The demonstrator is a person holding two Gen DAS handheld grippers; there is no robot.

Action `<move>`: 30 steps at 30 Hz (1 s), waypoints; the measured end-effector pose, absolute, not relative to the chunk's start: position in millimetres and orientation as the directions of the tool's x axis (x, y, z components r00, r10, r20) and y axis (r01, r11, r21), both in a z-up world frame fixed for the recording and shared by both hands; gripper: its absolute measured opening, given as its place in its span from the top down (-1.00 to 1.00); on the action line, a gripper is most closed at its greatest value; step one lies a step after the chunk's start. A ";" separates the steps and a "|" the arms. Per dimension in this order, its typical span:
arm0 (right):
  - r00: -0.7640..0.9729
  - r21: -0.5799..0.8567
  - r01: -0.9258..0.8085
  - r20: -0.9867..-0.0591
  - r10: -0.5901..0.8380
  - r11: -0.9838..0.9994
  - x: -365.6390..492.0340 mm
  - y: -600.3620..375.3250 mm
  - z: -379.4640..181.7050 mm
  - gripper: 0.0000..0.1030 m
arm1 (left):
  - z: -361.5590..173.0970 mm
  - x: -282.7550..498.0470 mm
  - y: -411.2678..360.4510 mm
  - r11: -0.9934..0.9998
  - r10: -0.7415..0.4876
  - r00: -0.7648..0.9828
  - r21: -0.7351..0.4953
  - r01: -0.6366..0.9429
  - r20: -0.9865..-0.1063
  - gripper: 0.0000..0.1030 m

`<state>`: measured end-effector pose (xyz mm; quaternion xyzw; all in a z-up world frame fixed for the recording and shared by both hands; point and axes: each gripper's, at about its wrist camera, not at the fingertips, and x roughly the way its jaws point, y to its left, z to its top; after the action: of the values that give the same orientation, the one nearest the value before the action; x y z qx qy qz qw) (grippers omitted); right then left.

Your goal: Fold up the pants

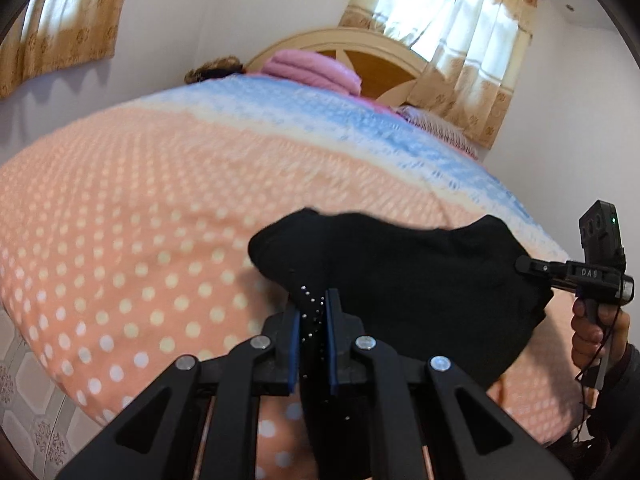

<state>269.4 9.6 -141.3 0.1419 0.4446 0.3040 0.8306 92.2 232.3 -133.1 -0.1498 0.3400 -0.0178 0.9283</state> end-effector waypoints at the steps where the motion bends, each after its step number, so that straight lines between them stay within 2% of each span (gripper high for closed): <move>1: 0.414 0.514 -0.369 -0.655 0.632 0.774 271.6 6.2 -146.0 0.53 | -139.4 93.5 231.7 0.954 -0.137 0.764 -0.291 -0.069 -0.630 0.71; 8: 0.410 0.522 -0.356 -0.658 0.631 0.775 273.0 2.8 -157.0 0.52 | -150.5 95.7 225.7 0.960 -0.120 0.768 -0.271 -0.071 -0.629 0.55; 12: 0.419 0.515 -0.353 -0.660 0.624 0.781 268.9 2.0 -156.9 0.50 | -150.5 89.9 233.7 0.961 -0.097 0.771 -0.262 -0.093 -0.630 0.32; 15: 0.427 0.501 -0.348 -0.667 0.610 0.792 268.7 3.5 -156.6 0.44 | -150.9 88.2 231.8 0.968 -0.063 0.775 -0.227 -0.106 -0.629 0.25; 22: 0.452 0.457 -0.341 -0.687 0.569 0.822 264.5 5.3 -154.3 0.33 | -149.0 84.4 218.9 0.983 0.016 0.779 -0.134 -0.128 -0.627 0.21; 28: 0.495 0.370 -0.347 -0.708 0.504 0.862 258.1 11.2 -148.4 0.26 | -148.4 84.2 218.2 0.980 0.023 0.775 -0.138 -0.142 -0.632 0.21; 30: 0.503 0.352 -0.349 -0.712 0.490 0.869 256.6 11.2 -147.1 0.24 | -148.6 83.4 217.0 0.980 0.031 0.773 -0.131 -0.148 -0.634 0.14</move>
<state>256.6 11.2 -147.1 0.0812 0.4351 0.2429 0.8632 83.4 217.0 -148.6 -0.0871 0.3338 0.0477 0.9374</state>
